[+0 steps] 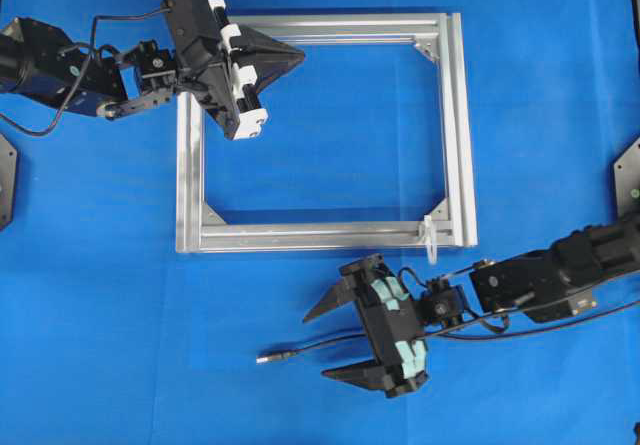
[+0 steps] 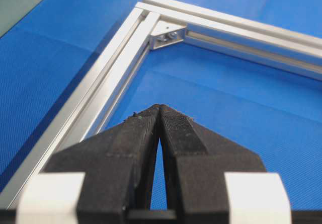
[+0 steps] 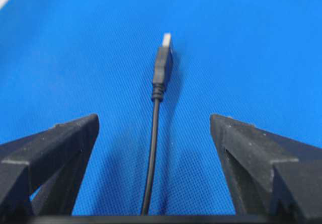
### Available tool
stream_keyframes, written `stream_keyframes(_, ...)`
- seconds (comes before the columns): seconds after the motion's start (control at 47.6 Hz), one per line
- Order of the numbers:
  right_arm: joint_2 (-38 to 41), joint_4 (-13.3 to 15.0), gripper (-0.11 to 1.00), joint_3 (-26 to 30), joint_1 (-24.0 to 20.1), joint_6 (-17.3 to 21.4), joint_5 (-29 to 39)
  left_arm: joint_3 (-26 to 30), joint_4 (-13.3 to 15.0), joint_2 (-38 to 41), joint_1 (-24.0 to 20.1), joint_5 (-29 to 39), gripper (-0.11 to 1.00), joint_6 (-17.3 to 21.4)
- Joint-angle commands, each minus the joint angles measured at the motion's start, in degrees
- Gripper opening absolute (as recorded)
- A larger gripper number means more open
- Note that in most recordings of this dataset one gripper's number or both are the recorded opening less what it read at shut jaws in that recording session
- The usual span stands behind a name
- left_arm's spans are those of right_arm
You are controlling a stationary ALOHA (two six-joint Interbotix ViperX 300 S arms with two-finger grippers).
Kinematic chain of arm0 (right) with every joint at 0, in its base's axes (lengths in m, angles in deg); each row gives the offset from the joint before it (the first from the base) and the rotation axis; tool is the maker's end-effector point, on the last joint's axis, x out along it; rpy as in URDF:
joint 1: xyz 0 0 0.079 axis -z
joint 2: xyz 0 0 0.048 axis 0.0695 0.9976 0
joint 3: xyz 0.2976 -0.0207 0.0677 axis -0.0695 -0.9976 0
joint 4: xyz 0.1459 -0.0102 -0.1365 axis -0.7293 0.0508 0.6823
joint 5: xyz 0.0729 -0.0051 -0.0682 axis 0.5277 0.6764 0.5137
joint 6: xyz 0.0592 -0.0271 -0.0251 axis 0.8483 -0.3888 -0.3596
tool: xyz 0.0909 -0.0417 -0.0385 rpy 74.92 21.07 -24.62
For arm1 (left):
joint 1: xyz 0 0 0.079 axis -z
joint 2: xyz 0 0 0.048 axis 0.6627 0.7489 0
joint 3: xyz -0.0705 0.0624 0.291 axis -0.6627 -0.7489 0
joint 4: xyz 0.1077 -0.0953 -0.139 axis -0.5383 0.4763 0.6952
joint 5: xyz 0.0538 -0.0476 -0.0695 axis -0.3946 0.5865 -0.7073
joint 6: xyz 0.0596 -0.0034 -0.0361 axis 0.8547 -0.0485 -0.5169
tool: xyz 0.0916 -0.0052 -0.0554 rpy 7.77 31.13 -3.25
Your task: Insert the wire through the string loop located on the right side.
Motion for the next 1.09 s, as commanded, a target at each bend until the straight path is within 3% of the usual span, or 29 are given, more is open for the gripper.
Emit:
stream_keyframes(0.0, -0.44, -0.79, 0.87, 1.23, -0.26, 0.09, -0.26, 0.44, -0.18, -1.67, -0.09, -0.35, 0.0, 0.0)
stream_keyframes(0.189, -0.44, -1.49, 0.85, 1.23, -0.26, 0.09, -0.26, 0.35, -0.26, -1.76, -0.18, -0.35, 0.0, 0.0)
stream_keyframes(0.294, -0.35, -1.49, 0.76, 1.41, -0.26, 0.09, -0.18, 0.26, -0.26, -1.76, -0.09, -0.35, 0.0, 0.0)
stream_keyframes(0.378, 0.0, -1.49, 0.59, 1.76, -0.26, 0.0, 0.18, 0.18, -0.26, -1.76, -0.09, -0.26, 0.0, 0.0)
stream_keyframes(0.567, 0.53, -1.32, 0.08, 2.37, -0.26, -0.09, 0.97, 0.18, -0.26, -1.76, -0.09, -0.26, 0.0, 0.0)
stream_keyframes(0.651, 0.53, -1.32, -0.03, 2.29, -0.26, -0.09, 0.97, 0.09, -0.26, -1.76, -0.09, -0.26, 0.0, 0.0)
stream_keyframes(1.071, -0.18, -1.49, -0.03, 2.11, -0.26, 0.0, 1.05, 0.09, -0.26, -1.76, -0.09, -0.26, 0.0, -0.09)
